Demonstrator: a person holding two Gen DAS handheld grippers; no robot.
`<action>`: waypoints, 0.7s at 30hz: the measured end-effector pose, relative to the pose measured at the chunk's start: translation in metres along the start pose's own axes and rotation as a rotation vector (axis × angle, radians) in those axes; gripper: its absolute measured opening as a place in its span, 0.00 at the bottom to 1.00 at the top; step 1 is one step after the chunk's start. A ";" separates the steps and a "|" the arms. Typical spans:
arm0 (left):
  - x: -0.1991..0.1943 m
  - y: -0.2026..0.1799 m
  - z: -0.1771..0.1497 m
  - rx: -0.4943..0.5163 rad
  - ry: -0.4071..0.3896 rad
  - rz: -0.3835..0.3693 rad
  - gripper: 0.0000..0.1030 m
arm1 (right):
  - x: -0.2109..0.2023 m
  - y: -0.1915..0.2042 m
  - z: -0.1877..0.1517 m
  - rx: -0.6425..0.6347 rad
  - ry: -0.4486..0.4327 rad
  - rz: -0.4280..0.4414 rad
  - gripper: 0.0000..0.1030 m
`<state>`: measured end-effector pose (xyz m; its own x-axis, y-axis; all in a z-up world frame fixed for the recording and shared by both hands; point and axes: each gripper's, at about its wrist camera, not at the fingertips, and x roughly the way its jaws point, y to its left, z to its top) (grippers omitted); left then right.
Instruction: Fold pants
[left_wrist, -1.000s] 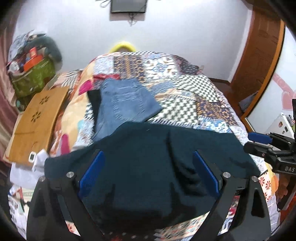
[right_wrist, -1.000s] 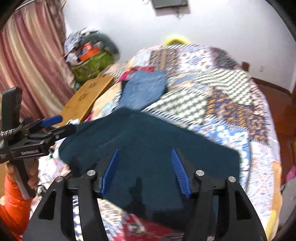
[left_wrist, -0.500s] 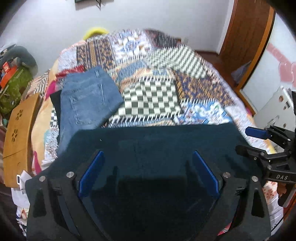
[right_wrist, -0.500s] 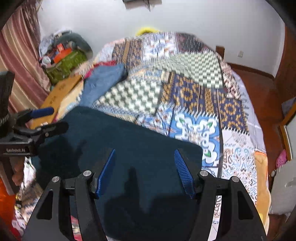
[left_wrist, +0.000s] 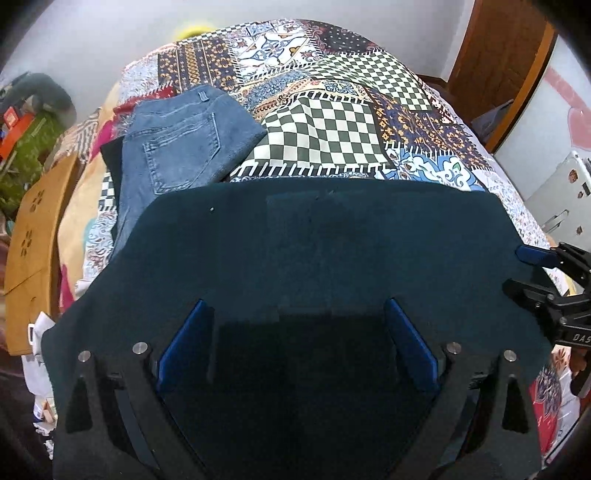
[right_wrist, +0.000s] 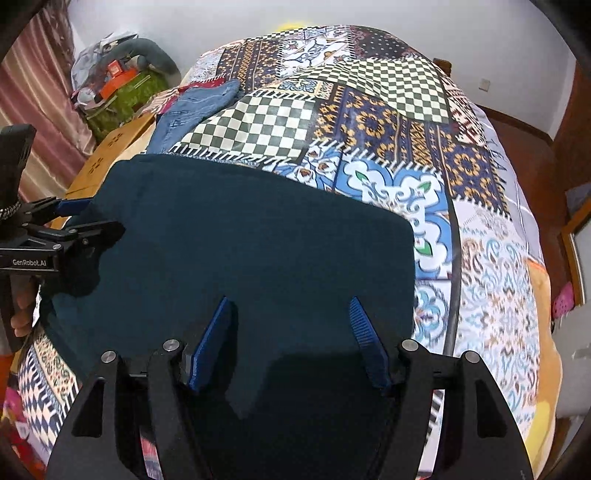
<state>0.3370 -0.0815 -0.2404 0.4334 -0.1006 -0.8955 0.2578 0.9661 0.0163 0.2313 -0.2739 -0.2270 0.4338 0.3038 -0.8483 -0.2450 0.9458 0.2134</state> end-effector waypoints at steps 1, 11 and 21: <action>-0.002 -0.001 -0.003 0.003 -0.004 0.006 0.94 | -0.001 0.000 -0.002 0.005 -0.001 -0.003 0.63; -0.033 0.006 -0.032 -0.032 -0.035 0.022 0.94 | -0.023 -0.001 -0.020 0.053 -0.010 -0.052 0.66; -0.087 0.028 -0.053 -0.075 -0.153 0.036 0.94 | -0.052 0.025 -0.014 0.034 -0.056 -0.072 0.67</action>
<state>0.2606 -0.0329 -0.1856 0.5694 -0.0951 -0.8165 0.1774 0.9841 0.0091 0.1908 -0.2677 -0.1843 0.4969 0.2402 -0.8339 -0.1826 0.9684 0.1701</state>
